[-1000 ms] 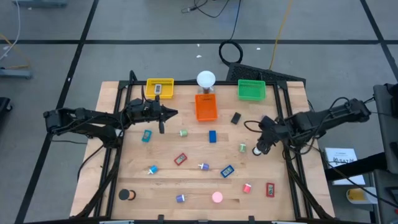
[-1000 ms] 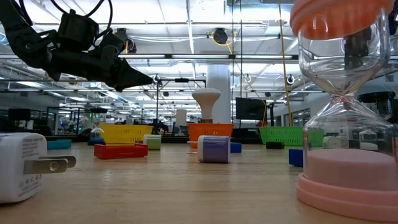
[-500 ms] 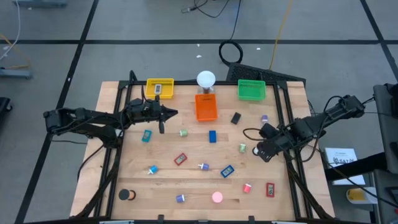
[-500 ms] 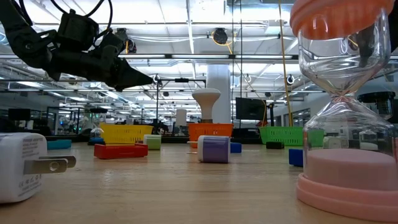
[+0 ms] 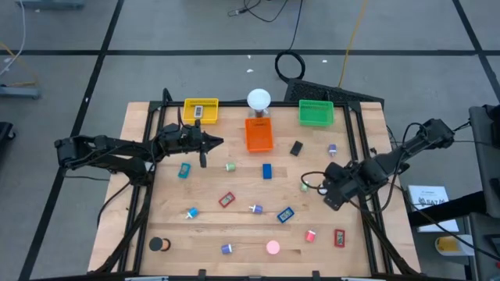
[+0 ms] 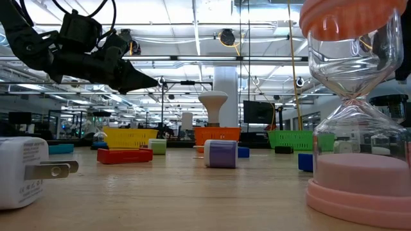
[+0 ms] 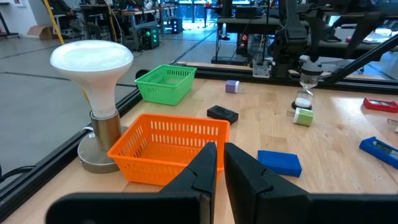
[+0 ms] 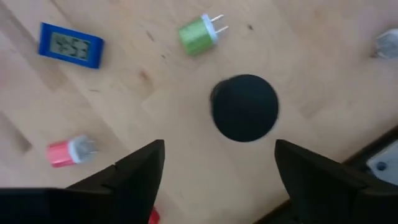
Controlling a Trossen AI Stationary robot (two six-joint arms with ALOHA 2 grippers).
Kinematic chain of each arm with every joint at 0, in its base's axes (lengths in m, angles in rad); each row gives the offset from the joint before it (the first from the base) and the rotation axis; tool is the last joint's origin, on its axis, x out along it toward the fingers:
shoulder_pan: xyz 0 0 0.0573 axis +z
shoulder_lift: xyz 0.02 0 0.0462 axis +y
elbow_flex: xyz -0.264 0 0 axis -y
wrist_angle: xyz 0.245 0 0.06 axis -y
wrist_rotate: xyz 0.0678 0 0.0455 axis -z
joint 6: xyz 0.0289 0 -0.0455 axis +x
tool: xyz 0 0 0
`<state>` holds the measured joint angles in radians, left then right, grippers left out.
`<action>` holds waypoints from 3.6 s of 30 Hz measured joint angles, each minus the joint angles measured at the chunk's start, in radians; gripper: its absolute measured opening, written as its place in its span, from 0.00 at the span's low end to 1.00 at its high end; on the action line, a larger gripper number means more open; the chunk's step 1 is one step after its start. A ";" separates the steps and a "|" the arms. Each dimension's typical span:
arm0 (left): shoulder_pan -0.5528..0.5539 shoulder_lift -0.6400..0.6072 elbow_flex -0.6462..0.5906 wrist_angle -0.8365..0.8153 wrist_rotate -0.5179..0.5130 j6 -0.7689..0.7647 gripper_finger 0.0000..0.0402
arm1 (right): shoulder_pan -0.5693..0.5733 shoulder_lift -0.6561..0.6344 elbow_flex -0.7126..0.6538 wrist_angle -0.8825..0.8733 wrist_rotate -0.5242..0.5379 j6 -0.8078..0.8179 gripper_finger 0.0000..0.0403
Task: Pick & Place Office items
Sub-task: Put the white sandglass timer into the green bin
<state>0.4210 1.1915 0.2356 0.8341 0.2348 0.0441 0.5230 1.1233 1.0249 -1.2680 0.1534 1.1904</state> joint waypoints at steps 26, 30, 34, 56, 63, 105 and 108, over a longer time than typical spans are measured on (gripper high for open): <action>0.000 0.000 0.000 0.000 0.000 0.000 0.08 | -0.012 0.000 -0.197 0.161 0.108 -0.091 0.78; 0.000 0.000 0.000 0.000 0.000 0.000 0.08 | -0.043 0.000 -0.235 0.210 0.107 -0.130 0.76; 0.000 0.000 0.000 0.000 0.000 0.000 0.08 | -0.071 0.000 -0.256 0.222 0.108 -0.150 0.70; 0.000 0.000 0.000 0.000 0.000 0.000 0.08 | -0.149 -0.004 -0.215 0.299 0.107 -0.251 0.50; 0.000 0.000 0.000 0.000 0.000 0.000 0.08 | -0.321 -0.004 -0.087 0.220 0.133 -0.403 0.50; 0.000 0.000 0.000 0.000 0.000 -0.008 0.08 | -1.529 0.381 0.107 0.578 -0.046 -1.255 0.50; 0.000 0.000 0.000 0.000 0.000 -0.008 0.08 | -1.549 0.381 0.105 0.598 -0.046 -1.255 0.50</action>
<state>0.4210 1.1912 0.2359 0.8342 0.2348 0.0360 -1.0258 1.5043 1.1297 -0.6696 0.1069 -0.0650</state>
